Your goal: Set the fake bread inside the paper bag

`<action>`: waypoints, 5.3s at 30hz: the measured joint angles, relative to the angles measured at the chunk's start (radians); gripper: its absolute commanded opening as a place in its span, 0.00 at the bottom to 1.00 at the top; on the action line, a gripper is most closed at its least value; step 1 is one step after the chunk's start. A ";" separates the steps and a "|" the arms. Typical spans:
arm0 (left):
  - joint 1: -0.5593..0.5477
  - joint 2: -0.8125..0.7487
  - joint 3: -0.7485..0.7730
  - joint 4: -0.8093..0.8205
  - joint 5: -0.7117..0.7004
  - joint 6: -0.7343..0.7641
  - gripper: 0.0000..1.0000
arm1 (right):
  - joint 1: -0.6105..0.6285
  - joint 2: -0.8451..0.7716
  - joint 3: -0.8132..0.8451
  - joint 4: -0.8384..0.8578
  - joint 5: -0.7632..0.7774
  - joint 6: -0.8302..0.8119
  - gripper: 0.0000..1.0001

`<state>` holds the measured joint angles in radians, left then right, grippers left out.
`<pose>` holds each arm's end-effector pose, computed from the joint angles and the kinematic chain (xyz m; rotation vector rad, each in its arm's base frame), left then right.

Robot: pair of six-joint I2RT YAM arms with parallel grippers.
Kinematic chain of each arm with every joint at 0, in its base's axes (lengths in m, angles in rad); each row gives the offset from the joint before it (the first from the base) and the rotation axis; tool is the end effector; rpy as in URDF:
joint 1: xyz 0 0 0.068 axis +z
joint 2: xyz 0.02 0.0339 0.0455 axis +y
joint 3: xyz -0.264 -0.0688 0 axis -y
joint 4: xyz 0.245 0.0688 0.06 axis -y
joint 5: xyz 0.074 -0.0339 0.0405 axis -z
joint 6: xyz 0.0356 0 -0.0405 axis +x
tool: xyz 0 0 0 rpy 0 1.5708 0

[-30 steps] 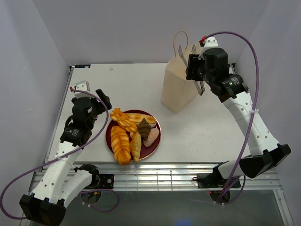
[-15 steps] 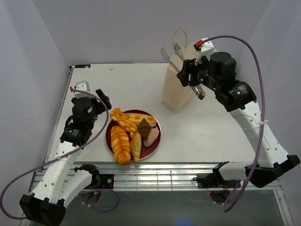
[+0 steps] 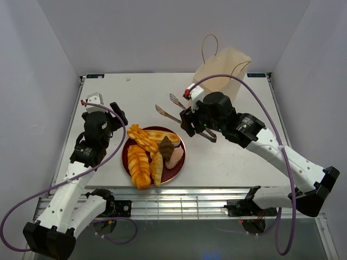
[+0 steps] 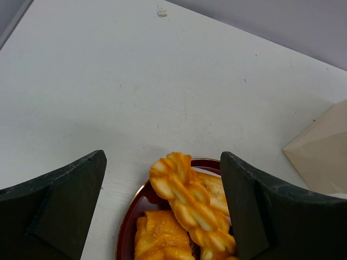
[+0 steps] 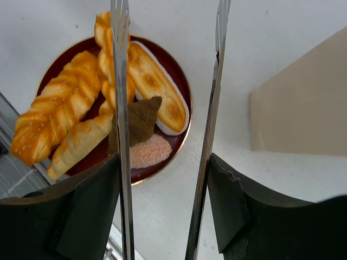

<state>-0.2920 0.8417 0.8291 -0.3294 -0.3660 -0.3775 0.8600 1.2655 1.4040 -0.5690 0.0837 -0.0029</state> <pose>0.1865 -0.0428 0.3313 -0.3247 1.8626 -0.1068 0.1814 0.2061 0.4129 -0.7992 1.8663 0.4635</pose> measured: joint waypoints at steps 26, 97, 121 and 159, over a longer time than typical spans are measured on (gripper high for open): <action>0.000 0.006 0.000 0.000 -0.005 0.003 0.96 | 0.281 -0.170 -0.394 -0.053 0.101 0.304 0.67; 0.000 0.005 0.000 0.000 0.032 0.003 0.96 | 0.364 -0.035 -0.435 0.011 0.240 0.608 0.47; 0.000 0.005 0.000 0.000 0.033 0.003 0.96 | 0.359 -0.121 -0.212 -0.060 0.306 0.499 0.44; 0.000 -0.001 0.000 0.000 0.034 0.003 0.96 | -0.203 -0.089 0.116 -0.049 0.405 0.118 0.47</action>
<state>-0.2920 0.8406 0.8288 -0.3290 -0.3325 -0.3744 0.6571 1.1767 1.5200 -0.6178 0.4885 0.1150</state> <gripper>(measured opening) 0.960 0.503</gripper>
